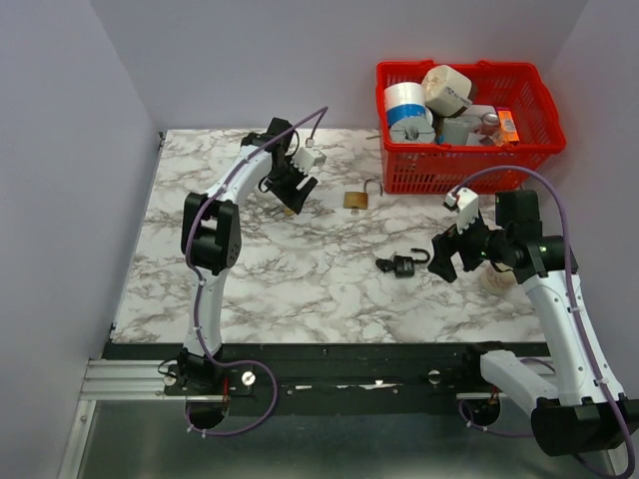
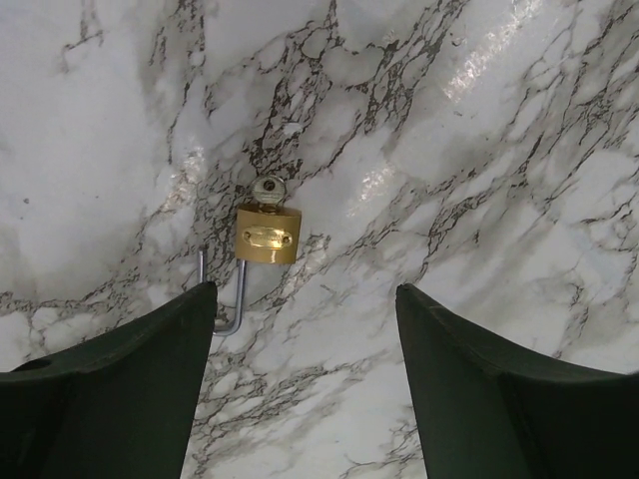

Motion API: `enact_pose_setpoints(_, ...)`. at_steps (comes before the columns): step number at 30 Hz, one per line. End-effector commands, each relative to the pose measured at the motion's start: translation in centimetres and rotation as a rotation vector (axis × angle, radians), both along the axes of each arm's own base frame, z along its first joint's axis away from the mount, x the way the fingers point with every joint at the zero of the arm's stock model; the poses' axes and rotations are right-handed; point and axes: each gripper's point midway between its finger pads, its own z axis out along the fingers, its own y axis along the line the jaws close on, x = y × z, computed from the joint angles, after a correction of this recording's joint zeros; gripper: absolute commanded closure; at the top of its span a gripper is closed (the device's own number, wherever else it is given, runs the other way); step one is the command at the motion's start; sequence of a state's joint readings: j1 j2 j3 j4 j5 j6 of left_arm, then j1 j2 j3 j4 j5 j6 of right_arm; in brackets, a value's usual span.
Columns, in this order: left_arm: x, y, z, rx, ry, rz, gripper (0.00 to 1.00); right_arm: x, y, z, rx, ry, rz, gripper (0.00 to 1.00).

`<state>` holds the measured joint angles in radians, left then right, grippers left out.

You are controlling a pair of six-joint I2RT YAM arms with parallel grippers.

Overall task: Lock with the key
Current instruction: Pick up the lock from the center of the board.

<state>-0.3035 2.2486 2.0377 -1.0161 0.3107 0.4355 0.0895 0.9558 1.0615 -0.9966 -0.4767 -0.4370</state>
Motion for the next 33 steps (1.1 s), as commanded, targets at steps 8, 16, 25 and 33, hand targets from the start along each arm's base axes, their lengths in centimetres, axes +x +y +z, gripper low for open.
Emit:
enact_pose_setpoints(8,-0.1,-0.3,-3.3,0.019,0.019,-0.076,0.32,0.3,-0.7,-0.7,-0.019,0.003,-0.042,0.00)
enact_pose_setpoints(16,1.3,-0.2,-4.6,0.047,0.004,-0.077,0.35,0.3,-0.7,-1.1,-0.021,0.015,-0.041,0.00)
enact_pose_setpoints(25,1.7,0.2,-6.2,0.076,0.015,-0.073,0.38,0.3,-0.8,-1.2,-0.024,0.018,-0.041,0.00)
enact_pose_setpoints(33,0.9,0.7,-6.3,0.095,0.028,-0.077,0.43,0.5,-0.6,-1.3,-0.014,0.024,-0.035,0.00)
